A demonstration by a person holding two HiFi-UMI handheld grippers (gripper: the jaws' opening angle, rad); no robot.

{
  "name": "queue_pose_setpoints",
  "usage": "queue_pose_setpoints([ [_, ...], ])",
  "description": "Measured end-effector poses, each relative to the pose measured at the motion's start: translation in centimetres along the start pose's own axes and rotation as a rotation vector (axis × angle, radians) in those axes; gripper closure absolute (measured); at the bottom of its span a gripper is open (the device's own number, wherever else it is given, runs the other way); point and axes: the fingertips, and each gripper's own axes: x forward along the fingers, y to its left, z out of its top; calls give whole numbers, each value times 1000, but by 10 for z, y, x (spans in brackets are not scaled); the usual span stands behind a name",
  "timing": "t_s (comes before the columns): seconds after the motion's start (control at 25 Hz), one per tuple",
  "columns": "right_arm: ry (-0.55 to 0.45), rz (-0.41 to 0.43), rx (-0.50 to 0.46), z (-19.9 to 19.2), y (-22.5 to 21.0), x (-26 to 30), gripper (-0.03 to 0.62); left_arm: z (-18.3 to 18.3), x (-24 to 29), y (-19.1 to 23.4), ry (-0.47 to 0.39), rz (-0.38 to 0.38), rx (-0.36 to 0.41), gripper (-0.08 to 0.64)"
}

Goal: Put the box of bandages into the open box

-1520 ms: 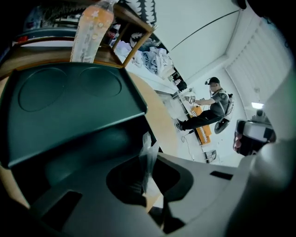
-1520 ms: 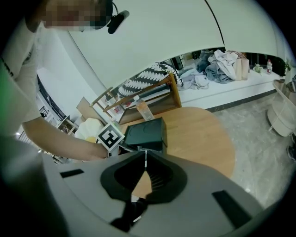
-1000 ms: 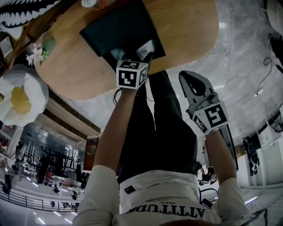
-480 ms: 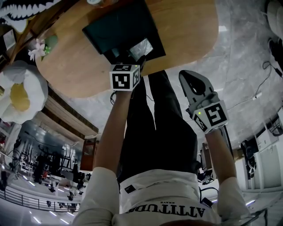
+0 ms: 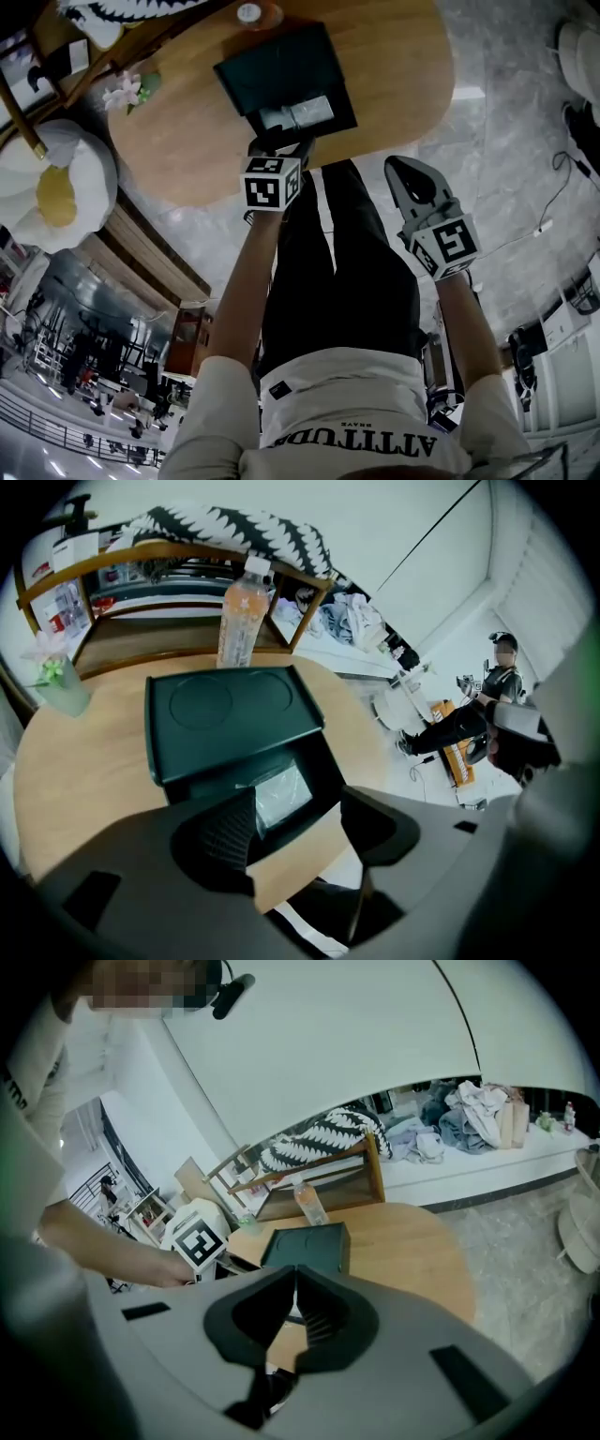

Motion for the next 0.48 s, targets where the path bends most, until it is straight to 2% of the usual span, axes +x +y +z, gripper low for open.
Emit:
queue_pose_setpoints([
  [0.2,-22,-8,-16,24,19,-33,569,9,-53,-31,-63,-5,13,267],
  [0.48,-46,-34,-86,59,36,-79,569,31,-133,-68,-172,2,54,319],
])
